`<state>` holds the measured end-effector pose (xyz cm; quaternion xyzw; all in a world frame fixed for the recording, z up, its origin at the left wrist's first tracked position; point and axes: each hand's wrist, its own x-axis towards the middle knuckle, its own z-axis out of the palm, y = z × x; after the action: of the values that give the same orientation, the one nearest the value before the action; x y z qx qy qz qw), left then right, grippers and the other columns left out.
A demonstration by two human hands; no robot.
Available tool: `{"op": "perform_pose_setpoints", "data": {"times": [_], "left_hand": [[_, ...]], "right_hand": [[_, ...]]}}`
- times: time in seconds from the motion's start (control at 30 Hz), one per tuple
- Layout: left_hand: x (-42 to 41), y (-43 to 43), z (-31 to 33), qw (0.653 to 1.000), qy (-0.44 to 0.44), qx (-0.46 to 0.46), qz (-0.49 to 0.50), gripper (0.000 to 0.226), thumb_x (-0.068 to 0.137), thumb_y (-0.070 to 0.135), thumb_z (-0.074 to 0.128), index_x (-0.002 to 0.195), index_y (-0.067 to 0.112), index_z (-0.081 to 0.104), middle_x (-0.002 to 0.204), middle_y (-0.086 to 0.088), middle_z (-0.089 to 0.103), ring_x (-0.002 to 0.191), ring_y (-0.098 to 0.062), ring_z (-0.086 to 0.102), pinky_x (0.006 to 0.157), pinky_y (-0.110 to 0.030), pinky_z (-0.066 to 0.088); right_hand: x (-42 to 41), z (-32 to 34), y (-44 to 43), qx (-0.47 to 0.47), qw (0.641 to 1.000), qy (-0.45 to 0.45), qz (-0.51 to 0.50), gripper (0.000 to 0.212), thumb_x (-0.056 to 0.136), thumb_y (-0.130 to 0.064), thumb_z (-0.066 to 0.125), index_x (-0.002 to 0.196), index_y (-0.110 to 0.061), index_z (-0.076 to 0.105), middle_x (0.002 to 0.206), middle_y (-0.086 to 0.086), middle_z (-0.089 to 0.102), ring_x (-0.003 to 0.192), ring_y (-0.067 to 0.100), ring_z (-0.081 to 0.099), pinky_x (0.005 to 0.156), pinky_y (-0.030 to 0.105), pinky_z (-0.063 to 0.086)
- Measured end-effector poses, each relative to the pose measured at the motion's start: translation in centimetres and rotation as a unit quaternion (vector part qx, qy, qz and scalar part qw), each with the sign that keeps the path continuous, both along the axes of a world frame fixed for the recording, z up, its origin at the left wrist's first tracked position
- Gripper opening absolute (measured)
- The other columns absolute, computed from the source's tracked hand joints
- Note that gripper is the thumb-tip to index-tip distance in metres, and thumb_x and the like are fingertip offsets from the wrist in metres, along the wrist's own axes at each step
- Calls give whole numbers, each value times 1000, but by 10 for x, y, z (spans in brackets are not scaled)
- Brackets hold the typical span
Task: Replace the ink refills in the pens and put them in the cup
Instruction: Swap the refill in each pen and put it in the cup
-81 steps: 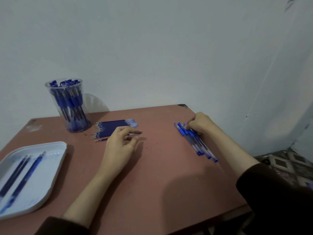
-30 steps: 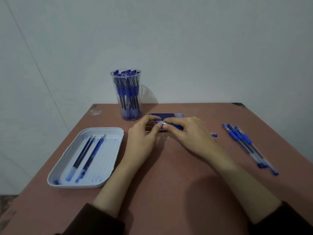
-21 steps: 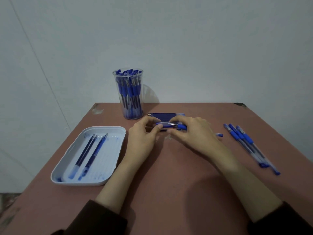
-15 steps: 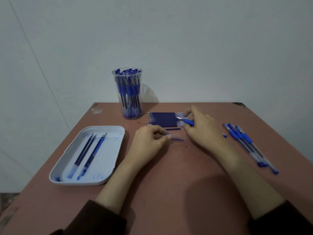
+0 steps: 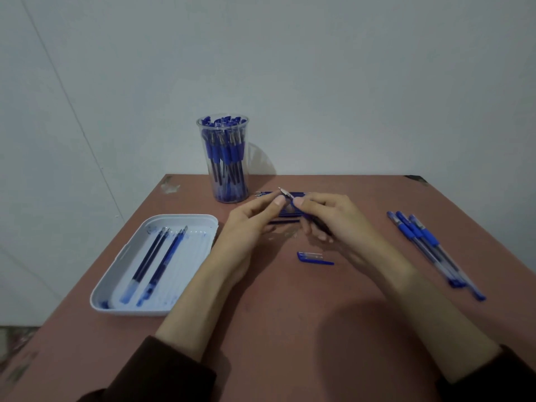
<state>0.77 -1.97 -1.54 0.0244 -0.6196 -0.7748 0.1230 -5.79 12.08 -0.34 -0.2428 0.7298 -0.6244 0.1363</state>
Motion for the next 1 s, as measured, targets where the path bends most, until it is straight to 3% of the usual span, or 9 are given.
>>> {"op": "perform_pose_setpoints", "data": {"times": [0.13,0.27,0.43,0.53,0.6,0.7,0.77,0.9,1.0], "left_hand": [[1,3,2,998,21,58,-15,19,91,17,54,105,12,65,87,-9,73,84,-18,69,80,-25,55],[-2,4,1,995,40,90,30,15,87,16,57,95,11,69,87,-5,72,80,-14,68,76,-23,55],[-1,4,2,987,43,147,58,9,84,10,63,79,7,70,80,-8,71,70,-15,69,62,-20,54],[-2,4,4,986,42,154,38,20,74,19,67,90,8,62,82,-7,72,72,-17,70,65,-26,57],[-2,4,6,981,37,190,13,34,74,19,65,106,13,56,95,-3,73,78,-16,71,66,-28,58],[-1,3,8,977,23,210,4,39,81,12,61,118,17,52,98,-1,73,84,-10,71,68,-24,56],[-2,0,6,982,18,189,19,33,87,8,58,119,17,53,94,0,75,88,-9,70,78,-24,52],[-3,-1,4,984,35,170,38,28,89,0,56,110,18,56,90,3,75,80,-7,70,65,-18,53],[-3,-2,3,986,50,152,48,31,86,-1,59,110,18,60,92,2,75,84,-9,70,71,-18,54]], "right_hand": [[7,2,-3,-34,993,-90,68,35,96,-27,51,85,1,68,55,10,47,37,10,26,47,29,15],[10,-3,-9,-48,998,28,21,37,94,-27,58,74,4,64,58,18,46,41,14,26,49,33,18],[13,-7,-16,-62,988,137,-36,5,85,-17,70,86,-17,75,60,7,63,52,9,54,49,23,45],[15,-9,-19,-49,982,173,-49,7,84,-15,71,86,-20,74,70,7,71,63,19,65,64,29,54],[13,-11,-19,-39,982,172,-64,5,85,-17,70,87,-19,74,63,10,67,56,23,61,54,29,51],[5,-12,-16,-29,979,166,-113,6,87,-24,68,84,-24,73,52,2,56,48,10,50,54,24,44],[1,-11,-12,-28,977,161,-134,7,87,-28,67,82,-28,71,52,2,55,50,11,48,57,26,42],[1,-9,-10,-22,981,157,-111,4,85,-28,69,81,-27,72,55,7,58,53,16,51,60,36,47],[3,-9,-13,0,984,163,-75,2,83,-28,71,81,-27,72,63,16,62,57,35,56,61,42,51]]}}
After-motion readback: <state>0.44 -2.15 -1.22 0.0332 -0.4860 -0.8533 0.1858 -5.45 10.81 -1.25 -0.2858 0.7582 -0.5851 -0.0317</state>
